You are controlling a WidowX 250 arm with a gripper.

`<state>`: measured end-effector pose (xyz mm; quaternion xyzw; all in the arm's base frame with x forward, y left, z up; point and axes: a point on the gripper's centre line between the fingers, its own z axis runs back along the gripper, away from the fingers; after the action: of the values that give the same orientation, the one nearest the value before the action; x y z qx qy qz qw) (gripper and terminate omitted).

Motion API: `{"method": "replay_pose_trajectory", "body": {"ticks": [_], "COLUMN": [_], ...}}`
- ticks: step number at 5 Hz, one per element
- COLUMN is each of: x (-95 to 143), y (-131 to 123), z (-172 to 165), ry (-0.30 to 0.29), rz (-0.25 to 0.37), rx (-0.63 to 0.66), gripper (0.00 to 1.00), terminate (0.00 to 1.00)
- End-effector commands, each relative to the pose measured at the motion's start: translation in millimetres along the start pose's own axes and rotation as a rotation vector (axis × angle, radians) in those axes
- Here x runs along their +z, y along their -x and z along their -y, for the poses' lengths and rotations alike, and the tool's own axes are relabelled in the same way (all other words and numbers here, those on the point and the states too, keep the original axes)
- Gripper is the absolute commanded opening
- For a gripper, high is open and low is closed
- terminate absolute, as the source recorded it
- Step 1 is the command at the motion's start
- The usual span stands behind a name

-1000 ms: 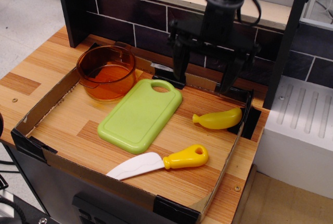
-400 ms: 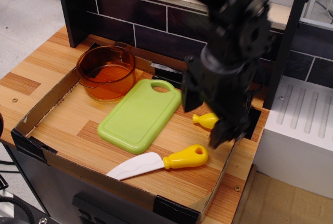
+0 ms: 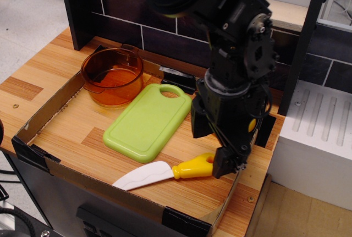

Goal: Put knife on cutting board

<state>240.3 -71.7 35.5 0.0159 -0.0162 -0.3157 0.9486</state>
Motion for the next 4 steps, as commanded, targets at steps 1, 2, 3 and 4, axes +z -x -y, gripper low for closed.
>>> {"method": "replay_pose_trajectory", "body": {"ticks": [1,2,3,4], "x": [-7.8,-18.8,-30.2,-38.6], "y": [-3.9,-4.3,-3.4,-2.6], "z": [-7.5,-8.1,-2.0,5.1], "ry": [-0.009,-0.017,-0.013,0.005], "rz": [0.018,0.010,-0.015,-0.035], "rx": [-0.005,-0.009,-0.036,-0.046], "gripper": [1.00,1.00,1.00,1.00], "terminate": [0.00,0.00,0.00,0.00]}}
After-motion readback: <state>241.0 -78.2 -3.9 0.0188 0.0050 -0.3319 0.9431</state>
